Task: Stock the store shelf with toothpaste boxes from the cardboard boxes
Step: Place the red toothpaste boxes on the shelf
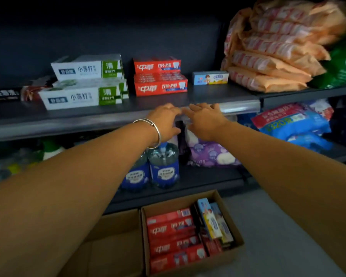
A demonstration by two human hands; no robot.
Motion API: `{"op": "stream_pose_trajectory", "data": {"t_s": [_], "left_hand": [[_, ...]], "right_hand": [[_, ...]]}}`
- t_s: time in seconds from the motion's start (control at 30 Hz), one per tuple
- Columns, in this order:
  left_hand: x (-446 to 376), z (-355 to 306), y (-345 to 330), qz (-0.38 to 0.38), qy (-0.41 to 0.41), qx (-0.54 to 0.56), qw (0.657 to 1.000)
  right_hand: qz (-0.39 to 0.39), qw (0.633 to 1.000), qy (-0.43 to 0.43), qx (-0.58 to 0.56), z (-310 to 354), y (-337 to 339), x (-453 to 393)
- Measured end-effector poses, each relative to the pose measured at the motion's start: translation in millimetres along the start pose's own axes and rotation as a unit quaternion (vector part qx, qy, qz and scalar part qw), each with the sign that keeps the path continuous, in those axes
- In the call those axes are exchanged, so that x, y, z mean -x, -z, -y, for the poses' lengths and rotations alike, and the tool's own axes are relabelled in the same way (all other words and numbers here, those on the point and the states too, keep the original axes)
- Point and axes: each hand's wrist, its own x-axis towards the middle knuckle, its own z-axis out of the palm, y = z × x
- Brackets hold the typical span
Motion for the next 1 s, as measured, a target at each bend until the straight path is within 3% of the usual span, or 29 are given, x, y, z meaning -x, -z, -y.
{"op": "stream_pose_trajectory", "data": {"t_s": [0.23,0.67,1.0], "left_hand": [[50.8,-2.7,-78.5,0.076,0.031,0.021,0.996],[77.2,29.4,-263.2,0.257,0.058,0.003,0.965],[80.0,61.3,-350.4,0.282,0.103,-0.018,0.954]], "right_hand": [[0.078,0.996,0.035,-0.033,19.8,-68.3,50.1],[0.216,0.968,0.099,-0.086,51.2,-266.0,64.4],[0.268,0.948,0.113,-0.131,81.3,-346.9,56.6]]}}
